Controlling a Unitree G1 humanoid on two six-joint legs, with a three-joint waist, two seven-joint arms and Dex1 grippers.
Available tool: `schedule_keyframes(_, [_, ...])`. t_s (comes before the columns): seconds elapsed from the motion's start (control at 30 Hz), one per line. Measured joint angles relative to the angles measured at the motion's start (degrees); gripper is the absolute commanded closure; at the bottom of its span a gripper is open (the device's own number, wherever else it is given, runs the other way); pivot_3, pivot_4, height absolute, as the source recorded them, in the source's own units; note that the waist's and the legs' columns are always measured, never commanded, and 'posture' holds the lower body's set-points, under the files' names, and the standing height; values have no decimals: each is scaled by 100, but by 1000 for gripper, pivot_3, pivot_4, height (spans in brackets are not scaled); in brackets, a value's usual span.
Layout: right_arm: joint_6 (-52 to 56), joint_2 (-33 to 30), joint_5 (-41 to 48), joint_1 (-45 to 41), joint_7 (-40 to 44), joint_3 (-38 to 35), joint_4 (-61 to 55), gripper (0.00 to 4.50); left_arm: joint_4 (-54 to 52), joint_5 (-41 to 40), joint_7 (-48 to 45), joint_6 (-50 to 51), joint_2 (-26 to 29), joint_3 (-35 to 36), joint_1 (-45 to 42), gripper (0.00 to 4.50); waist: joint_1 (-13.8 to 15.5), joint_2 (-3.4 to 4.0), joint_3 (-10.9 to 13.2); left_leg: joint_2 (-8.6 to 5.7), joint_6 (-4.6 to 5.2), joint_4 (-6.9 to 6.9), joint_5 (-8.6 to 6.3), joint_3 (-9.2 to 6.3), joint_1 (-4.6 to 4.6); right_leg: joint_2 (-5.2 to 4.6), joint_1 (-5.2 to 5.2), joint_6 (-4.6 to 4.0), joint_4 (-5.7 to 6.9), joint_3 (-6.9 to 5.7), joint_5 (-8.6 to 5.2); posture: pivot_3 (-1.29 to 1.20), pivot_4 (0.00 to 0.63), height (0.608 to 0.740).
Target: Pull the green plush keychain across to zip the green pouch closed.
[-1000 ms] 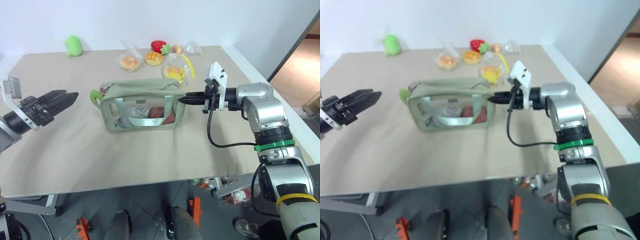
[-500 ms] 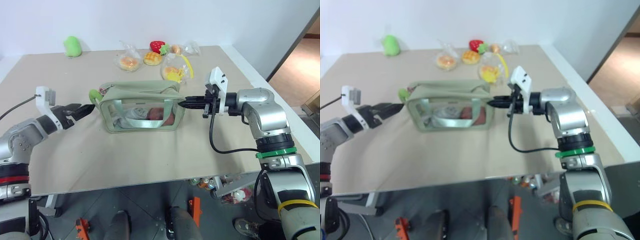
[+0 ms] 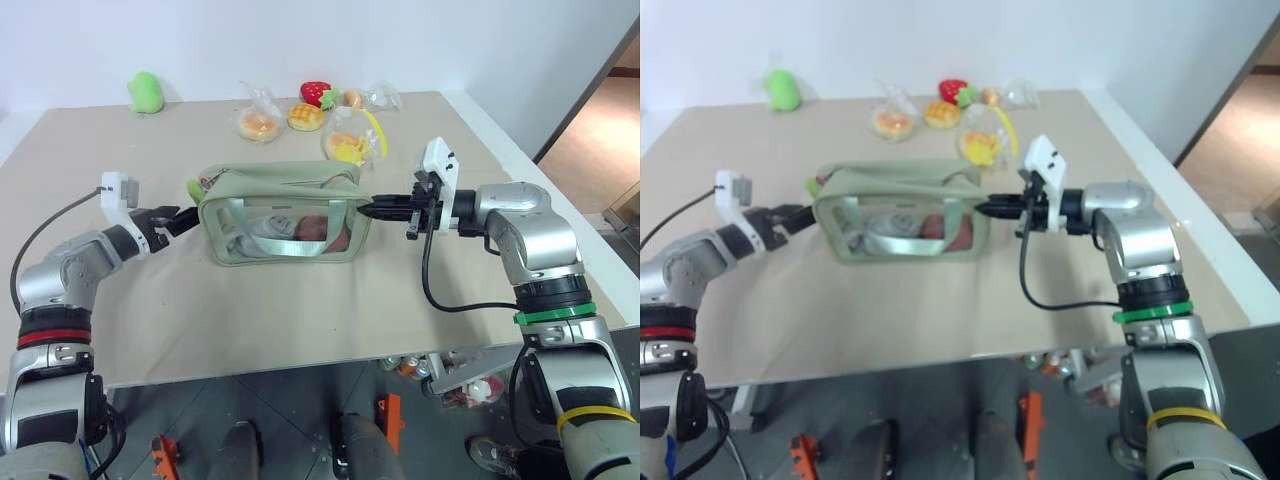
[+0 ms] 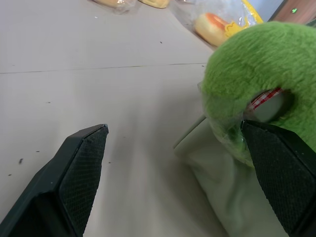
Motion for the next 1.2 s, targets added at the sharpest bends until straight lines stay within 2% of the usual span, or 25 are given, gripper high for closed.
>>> schedule_keyframes(0.13, [0, -8, -1, 0, -23, 0, -19, 4455, -109, -62, -161, 94, -82, 5, 0, 0, 0, 0, 0, 0, 0, 1, 0, 0, 0, 0, 1, 0, 0, 0, 0, 0, 150, 740])
schedule_keyframes(0.33, [-18, -12, -4, 0, -20, 1, -12, 4455, -380, -763, -481, 771, -56, 497, -2, 0, -5, 0, 0, 0, 0, -1, 0, -1, 0, 0, -1, 0, 0, 0, 0, 0, 150, 740])
schedule_keyframes(0.57, [-53, -12, -7, -1, -16, 2, 31, 4455, -484, -773, -389, 847, -85, 576, 68, 0, -2, 0, 0, 0, 0, 2, 0, -1, 0, 0, 2, 0, 0, 0, 0, 0, 150, 740])
schedule_keyframes(0.6, [-56, -12, -7, -3, -16, 2, 34, 4500, -489, -752, -356, 846, -132, 565, 73, 550, -2, -1, 0, 0, 0, 2, 0, -1, 0, 0, 1, 0, 0, 0, 0, 0, 150, 740])
schedule_keyframes(0.9, [-66, -12, -7, -12, -19, 2, 73, 4500, -561, -666, -342, 828, -167, 471, 138, 3535, -2, -1, 0, 0, 1, 2, 0, -1, 0, 0, 2, 0, 0, 0, 0, 0, 150, 740])
schedule_keyframes(1.2, [-66, -11, -8, -12, -24, 2, 73, 4500, -561, -570, -236, 698, -194, 405, 121, 3535, -1, -1, 0, 0, 1, 2, 0, -1, 0, 0, 2, 0, 0, 0, 0, 0, 150, 740])
